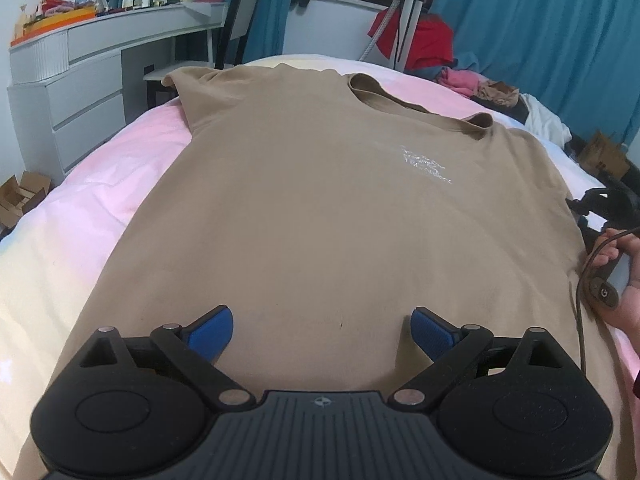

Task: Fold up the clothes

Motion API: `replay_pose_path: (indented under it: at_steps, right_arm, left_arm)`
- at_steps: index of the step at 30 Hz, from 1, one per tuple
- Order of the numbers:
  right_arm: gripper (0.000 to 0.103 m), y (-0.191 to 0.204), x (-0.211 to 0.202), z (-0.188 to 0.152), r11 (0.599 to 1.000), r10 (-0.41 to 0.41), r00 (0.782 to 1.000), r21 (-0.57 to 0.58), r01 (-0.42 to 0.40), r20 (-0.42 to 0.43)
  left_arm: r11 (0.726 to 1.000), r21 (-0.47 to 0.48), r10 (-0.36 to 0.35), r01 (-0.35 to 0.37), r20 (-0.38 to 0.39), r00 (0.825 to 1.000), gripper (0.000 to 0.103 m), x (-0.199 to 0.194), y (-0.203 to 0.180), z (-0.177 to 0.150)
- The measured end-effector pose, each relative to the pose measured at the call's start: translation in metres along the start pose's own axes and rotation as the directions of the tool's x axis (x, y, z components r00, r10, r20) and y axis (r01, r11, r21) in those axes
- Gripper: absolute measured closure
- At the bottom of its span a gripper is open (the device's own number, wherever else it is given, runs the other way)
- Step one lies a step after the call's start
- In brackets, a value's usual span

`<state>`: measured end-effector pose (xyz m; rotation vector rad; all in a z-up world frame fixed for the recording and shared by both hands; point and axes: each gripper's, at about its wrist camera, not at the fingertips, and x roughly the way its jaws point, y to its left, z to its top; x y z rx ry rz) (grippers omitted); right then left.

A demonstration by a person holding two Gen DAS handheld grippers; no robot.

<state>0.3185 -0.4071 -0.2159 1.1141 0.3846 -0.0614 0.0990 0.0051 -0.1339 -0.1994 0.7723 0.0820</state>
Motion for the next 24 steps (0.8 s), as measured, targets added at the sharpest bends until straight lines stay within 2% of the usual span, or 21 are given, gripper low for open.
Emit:
replay_pose_path:
  at_steps: [3,5,9,11,17,19,21,23,24]
  right_arm:
    - [0.097,0.012,-0.018,0.011,0.999,-0.015,0.996,-0.04,0.019,0.09]
    - [0.098,0.024,-0.036,0.022,0.995,-0.029,0.985,-0.091,0.045,0.169]
    - [0.097,0.033,-0.061,0.04,0.966,-0.111,0.954,-0.196,0.169,0.277]
    - [0.096,0.025,-0.068,0.046,0.96,-0.124,0.95,-0.209,0.188,0.288]
    - [0.091,0.002,-0.079,0.051,0.975,-0.117,0.97,-0.162,0.153,0.211]
    - [0.078,-0.004,-0.082,0.05,0.985,-0.103,0.979,-0.121,0.126,0.177]
    - [0.038,-0.014,-0.084,0.048,0.995,-0.075,0.988,-0.058,0.083,0.137]
    - [0.021,-0.023,-0.083,0.047,1.0,-0.027,0.995,0.002,0.027,0.094]
    - [0.021,-0.023,-0.079,0.048,0.999,-0.035,0.996,-0.007,0.036,0.086]
  left_arm:
    - [1.0,-0.004,-0.007,0.007,0.005,1.0,0.006,-0.003,0.0,0.0]
    - [1.0,-0.013,-0.012,0.012,0.006,1.0,0.006,-0.005,0.001,0.0]
    - [1.0,-0.022,-0.012,0.013,0.015,1.0,0.006,-0.009,0.001,0.001]
    - [1.0,-0.024,-0.01,0.011,0.02,1.0,0.006,-0.01,0.002,0.002]
    - [1.0,-0.029,-0.005,0.006,0.036,0.999,0.006,-0.014,0.003,0.004]
    - [1.0,-0.03,-0.005,0.006,0.037,0.999,0.006,-0.015,0.003,0.004]
    - [0.999,-0.031,-0.007,0.008,0.033,0.999,0.006,-0.014,0.002,0.004]
    - [0.999,-0.031,-0.01,0.011,0.029,1.0,0.006,-0.014,0.002,0.003]
    - [0.999,-0.032,-0.011,0.012,0.026,1.0,0.006,-0.013,0.002,0.003]
